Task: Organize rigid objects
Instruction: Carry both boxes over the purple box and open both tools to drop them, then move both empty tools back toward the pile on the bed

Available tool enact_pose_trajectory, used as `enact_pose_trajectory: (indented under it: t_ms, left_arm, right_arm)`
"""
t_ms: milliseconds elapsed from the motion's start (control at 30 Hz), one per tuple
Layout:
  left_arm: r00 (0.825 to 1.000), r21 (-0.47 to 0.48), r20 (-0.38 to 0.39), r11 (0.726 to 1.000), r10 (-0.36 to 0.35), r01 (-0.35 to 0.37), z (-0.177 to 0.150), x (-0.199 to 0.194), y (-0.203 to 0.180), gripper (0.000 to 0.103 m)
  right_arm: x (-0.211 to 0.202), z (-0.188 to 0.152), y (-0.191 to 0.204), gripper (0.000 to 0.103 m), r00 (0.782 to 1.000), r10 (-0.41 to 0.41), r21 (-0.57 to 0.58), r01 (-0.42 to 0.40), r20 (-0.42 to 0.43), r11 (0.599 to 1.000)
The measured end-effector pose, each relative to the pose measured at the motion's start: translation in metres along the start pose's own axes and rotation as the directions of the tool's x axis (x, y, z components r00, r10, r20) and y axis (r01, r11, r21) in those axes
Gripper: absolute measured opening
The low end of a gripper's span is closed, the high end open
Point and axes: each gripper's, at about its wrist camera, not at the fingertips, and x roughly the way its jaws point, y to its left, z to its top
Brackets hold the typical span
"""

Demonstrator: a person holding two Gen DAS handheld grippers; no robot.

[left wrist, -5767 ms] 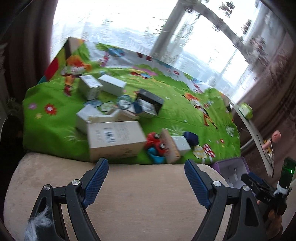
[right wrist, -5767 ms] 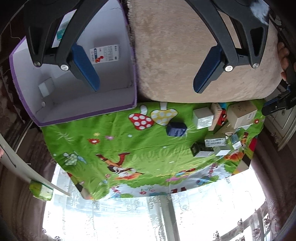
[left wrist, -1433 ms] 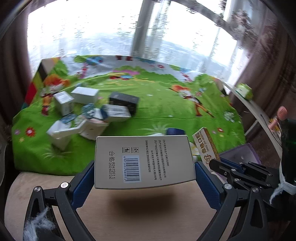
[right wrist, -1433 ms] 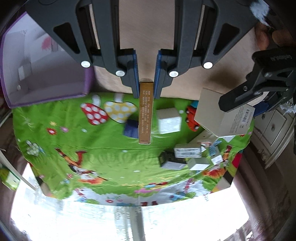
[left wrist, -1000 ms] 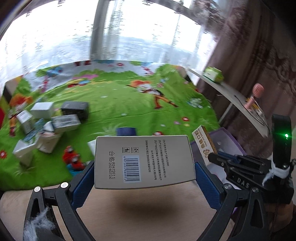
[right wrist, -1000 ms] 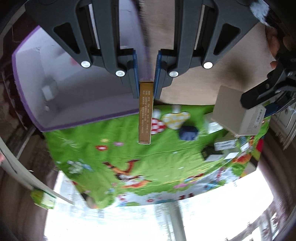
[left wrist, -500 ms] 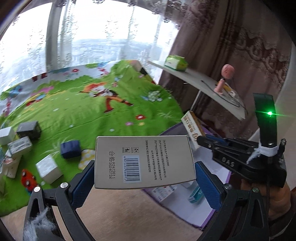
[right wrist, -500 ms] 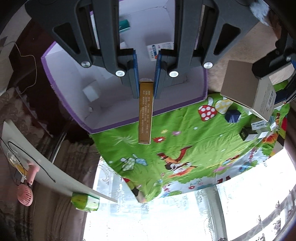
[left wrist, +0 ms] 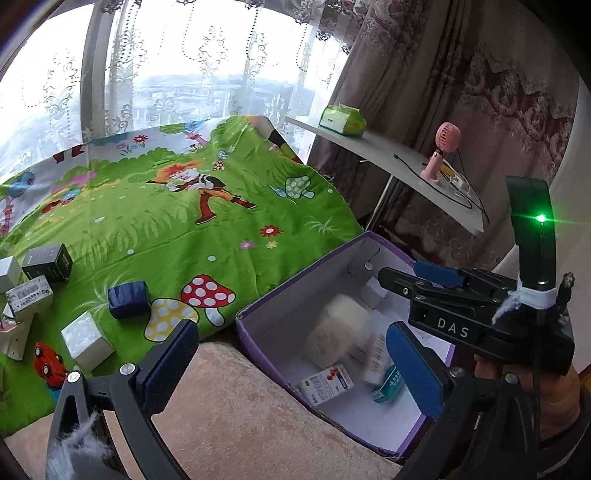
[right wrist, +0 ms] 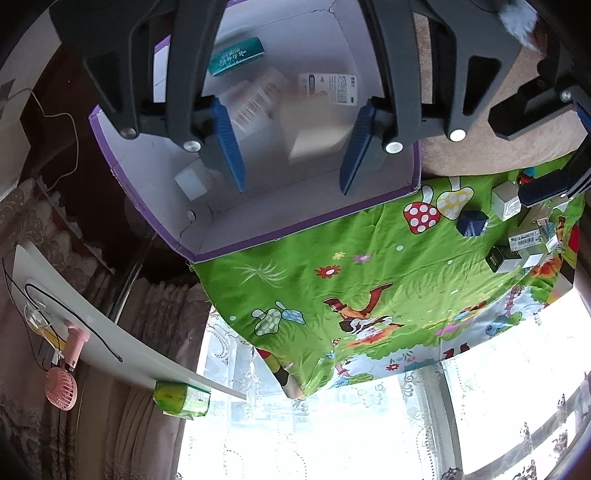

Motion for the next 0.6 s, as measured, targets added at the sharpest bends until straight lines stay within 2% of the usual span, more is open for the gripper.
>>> enact_pose_trajectory:
  t_ms: [600]
  left_arm:
    - [0.998,-0.11,0.035,0.993,0.053,-0.049,-0.008,-0.025,0.04,0.102]
  right_arm:
    - [-0.002,-0.001,0.027,0.074,0.999,0.043,-0.054,-0.043,-0.003,0.998]
